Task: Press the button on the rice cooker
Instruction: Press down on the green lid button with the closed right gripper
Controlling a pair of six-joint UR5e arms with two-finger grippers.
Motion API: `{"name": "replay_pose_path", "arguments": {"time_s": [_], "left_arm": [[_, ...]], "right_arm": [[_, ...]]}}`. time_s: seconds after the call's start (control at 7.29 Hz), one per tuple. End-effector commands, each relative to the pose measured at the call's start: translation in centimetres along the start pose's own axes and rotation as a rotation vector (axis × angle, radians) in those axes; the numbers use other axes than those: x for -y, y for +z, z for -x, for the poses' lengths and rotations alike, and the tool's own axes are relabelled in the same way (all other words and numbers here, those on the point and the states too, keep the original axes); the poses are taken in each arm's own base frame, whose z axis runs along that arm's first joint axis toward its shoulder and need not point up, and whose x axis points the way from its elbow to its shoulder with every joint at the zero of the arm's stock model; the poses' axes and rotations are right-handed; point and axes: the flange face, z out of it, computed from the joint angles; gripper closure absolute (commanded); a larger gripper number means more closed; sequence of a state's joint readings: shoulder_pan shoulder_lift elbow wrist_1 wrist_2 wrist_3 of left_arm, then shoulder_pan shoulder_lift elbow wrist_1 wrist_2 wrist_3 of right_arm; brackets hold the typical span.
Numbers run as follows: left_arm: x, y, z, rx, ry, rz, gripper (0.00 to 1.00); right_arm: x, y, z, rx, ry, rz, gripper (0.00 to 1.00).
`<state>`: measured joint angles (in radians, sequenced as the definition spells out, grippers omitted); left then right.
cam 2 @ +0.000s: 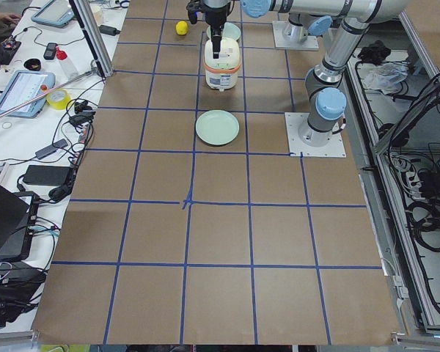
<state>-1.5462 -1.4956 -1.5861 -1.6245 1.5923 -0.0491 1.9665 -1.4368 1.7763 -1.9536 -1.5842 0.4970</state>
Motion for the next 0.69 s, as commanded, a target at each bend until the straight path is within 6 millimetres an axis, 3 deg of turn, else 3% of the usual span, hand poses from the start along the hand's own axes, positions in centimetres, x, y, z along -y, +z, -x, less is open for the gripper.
{"name": "replay_pose_path", "arguments": {"time_s": [0.0,0.27,0.41,0.55], "left_arm": [[0.0,0.0,0.0,0.000,0.000,0.000,0.00],[0.0,0.0,0.0,0.000,0.000,0.000,0.00],[0.0,0.0,0.0,0.000,0.000,0.000,0.00],[0.0,0.0,0.0,0.000,0.000,0.000,0.00]], "right_arm": [[0.0,0.0,0.0,0.000,0.000,0.000,0.84],[0.8,-3.0,0.0,0.008,0.010,-0.054,0.27],[1.9,-5.3,-0.1,0.020,0.019,-0.082,0.09],[2.9,-7.7,-0.4,0.021,0.017,-0.090,0.03]]}}
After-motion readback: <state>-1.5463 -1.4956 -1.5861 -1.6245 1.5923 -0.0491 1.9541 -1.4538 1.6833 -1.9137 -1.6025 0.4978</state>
